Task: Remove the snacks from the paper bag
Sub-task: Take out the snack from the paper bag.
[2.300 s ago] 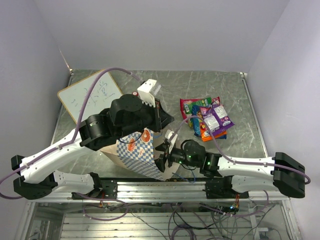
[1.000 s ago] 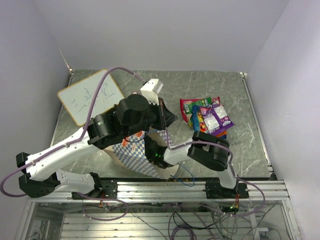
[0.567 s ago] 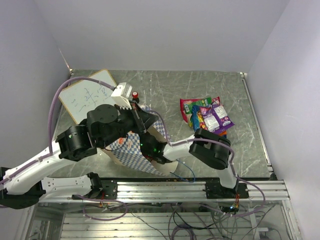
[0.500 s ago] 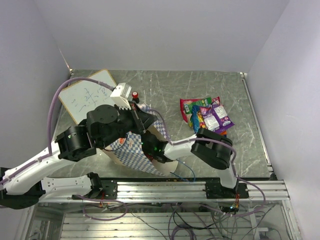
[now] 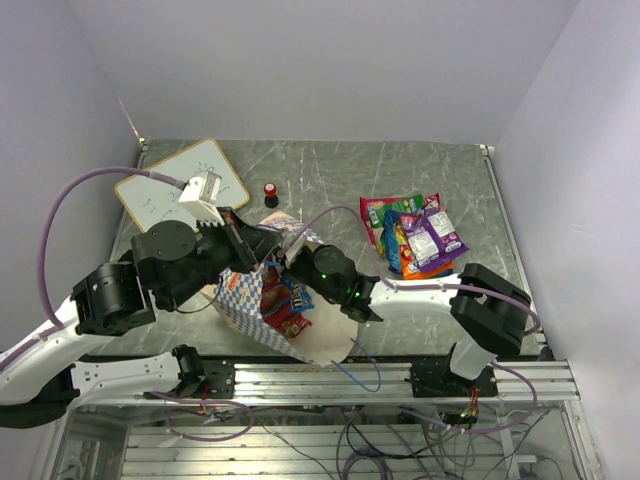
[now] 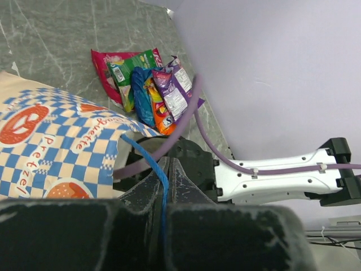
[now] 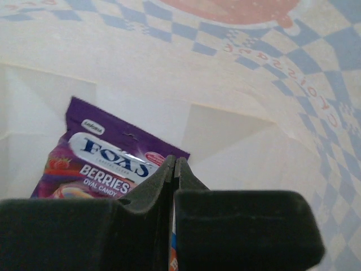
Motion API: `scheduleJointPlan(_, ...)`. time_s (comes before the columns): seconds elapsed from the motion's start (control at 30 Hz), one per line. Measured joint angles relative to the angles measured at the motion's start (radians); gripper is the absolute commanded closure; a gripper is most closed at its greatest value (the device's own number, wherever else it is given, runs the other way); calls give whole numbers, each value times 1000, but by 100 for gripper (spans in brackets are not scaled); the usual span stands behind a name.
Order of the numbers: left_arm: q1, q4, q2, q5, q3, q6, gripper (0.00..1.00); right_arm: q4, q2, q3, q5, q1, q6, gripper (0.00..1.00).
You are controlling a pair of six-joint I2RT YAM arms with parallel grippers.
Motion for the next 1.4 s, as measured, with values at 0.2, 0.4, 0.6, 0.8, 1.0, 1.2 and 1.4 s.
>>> scheduleJointPlan(0.2, 0, -20, 56, -16, 50, 8, 93, -32, -74, -66, -58, 8, 25, 100)
scheduleJointPlan(0.4, 0, -21, 95, -45, 50, 0, 93, -83, -125, -90, -159, 36, 71, 61)
scheduleJointPlan(0.6, 0, -12, 122, -66, 59, -11, 93, -163, -106, -90, -171, 86, 146, 31)
scheduleJointPlan(0.8, 0, 2, 153, -51, 61, -23, 93, -252, 8, -3, -111, 109, 241, 16)
scheduleJointPlan(1.0, 0, 22, 188, -8, 65, -23, 93, -316, 120, 92, -76, 114, 322, 13)
scheduleJointPlan(1.2, 0, 36, 176, 31, 34, -30, 93, -413, 230, 230, 5, 112, 365, 11)
scheduleJointPlan(1.4, 0, 27, 147, 65, -16, -53, 93, -466, 317, 280, 47, 100, 381, 14)
